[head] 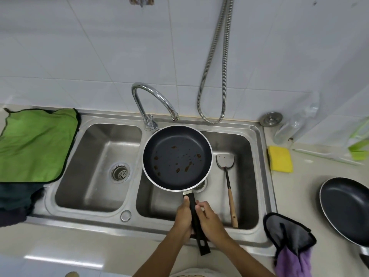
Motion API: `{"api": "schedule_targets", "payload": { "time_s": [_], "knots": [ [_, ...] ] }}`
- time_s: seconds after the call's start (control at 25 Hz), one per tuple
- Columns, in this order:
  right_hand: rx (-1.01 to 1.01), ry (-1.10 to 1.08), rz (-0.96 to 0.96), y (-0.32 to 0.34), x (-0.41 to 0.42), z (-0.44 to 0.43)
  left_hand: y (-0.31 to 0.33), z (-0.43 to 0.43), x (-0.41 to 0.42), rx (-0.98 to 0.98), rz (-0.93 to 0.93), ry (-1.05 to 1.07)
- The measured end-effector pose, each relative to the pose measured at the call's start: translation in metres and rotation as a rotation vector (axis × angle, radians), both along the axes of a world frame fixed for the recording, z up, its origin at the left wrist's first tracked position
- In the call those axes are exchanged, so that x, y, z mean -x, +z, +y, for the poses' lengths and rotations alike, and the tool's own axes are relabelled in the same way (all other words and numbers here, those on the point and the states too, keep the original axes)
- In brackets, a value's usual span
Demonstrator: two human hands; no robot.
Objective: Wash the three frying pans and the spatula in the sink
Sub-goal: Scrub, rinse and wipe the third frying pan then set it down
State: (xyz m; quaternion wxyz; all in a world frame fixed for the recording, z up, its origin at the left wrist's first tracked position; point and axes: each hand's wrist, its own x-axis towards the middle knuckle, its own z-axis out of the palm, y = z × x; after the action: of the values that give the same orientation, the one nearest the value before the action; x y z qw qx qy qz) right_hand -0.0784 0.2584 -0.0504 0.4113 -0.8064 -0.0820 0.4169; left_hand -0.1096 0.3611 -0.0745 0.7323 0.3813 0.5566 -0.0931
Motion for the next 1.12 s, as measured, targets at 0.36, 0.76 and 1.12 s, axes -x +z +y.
{"api": "schedule_targets", "payload": {
  "time_s": [0.36, 0.76, 1.12],
  "knots": [
    [-0.044, -0.143, -0.162, -0.021, 0.009, 0.014, 0.007, 0.021, 0.001, -0.213, 0.033, -0.363],
    [0.012, -0.117, -0.076, -0.028, 0.006, 0.014, 0.105, 0.176, -0.115, -1.488, -0.019, -1.101],
    [0.058, -0.076, -0.182, -0.018, 0.004, 0.014, 0.081, 0.228, -0.155, -1.735, 0.267, -1.231]
  ]
}}
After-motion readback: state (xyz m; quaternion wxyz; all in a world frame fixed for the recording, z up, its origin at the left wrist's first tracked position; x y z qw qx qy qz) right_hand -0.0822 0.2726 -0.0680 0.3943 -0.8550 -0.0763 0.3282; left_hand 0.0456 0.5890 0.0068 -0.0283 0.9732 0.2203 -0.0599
